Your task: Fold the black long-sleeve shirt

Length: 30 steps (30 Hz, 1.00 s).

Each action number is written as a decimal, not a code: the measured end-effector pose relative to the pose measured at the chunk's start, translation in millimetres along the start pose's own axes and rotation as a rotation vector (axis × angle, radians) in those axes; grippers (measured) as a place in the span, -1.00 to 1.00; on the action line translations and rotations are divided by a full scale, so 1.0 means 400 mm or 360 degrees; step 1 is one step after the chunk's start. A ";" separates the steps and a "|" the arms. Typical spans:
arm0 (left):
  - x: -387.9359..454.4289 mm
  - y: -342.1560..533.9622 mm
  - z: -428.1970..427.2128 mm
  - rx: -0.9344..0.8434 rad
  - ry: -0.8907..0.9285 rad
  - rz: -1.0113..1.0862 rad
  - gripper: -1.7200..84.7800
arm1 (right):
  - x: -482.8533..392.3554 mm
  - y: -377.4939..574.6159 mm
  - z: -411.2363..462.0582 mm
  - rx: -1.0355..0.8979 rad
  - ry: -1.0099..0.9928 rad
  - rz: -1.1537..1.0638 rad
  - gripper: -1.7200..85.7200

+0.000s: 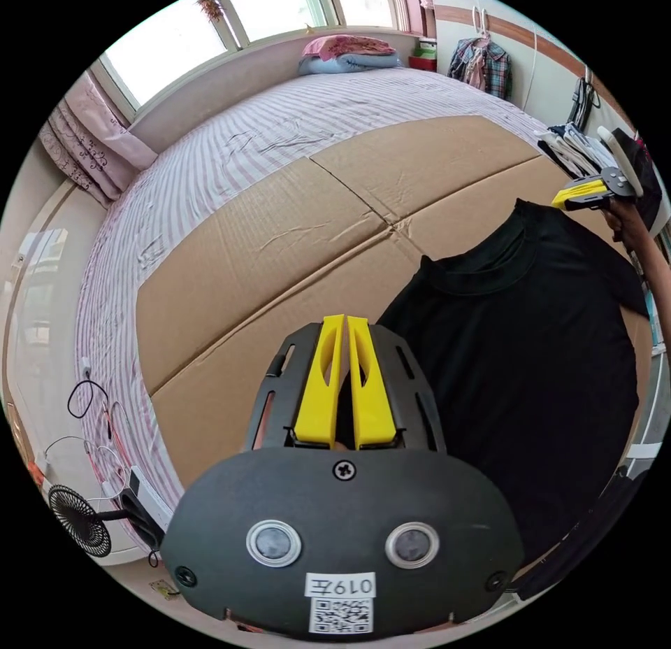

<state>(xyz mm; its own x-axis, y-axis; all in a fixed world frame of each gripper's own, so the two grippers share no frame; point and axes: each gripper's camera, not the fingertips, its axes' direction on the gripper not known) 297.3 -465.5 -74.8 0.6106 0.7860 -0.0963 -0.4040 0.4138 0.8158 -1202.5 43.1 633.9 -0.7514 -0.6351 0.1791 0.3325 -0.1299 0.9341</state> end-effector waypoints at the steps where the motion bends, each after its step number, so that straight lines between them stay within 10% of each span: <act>1: -0.007 0.019 -0.014 0.0045 0.0007 -0.0031 -0.93 | -0.003 0.017 -0.011 0.0023 -0.0009 0.0019 -0.96; 13: -0.044 0.221 -0.041 0.0031 0.0381 -0.0068 -0.92 | -0.071 0.180 -0.059 0.0050 -0.0276 0.0050 -0.85; 30: -0.049 0.555 -0.215 0.0262 0.0010 -0.0420 -0.94 | -0.317 0.511 -0.320 0.0432 -0.0014 0.0249 -0.84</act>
<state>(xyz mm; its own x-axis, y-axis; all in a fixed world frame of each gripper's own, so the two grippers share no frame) 137.2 -349.5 59.0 0.6753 0.6644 -0.3200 -0.1161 0.5243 0.8436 -966.4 -0.3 762.7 -0.7082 -0.6248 0.3289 0.2810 0.1779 0.9431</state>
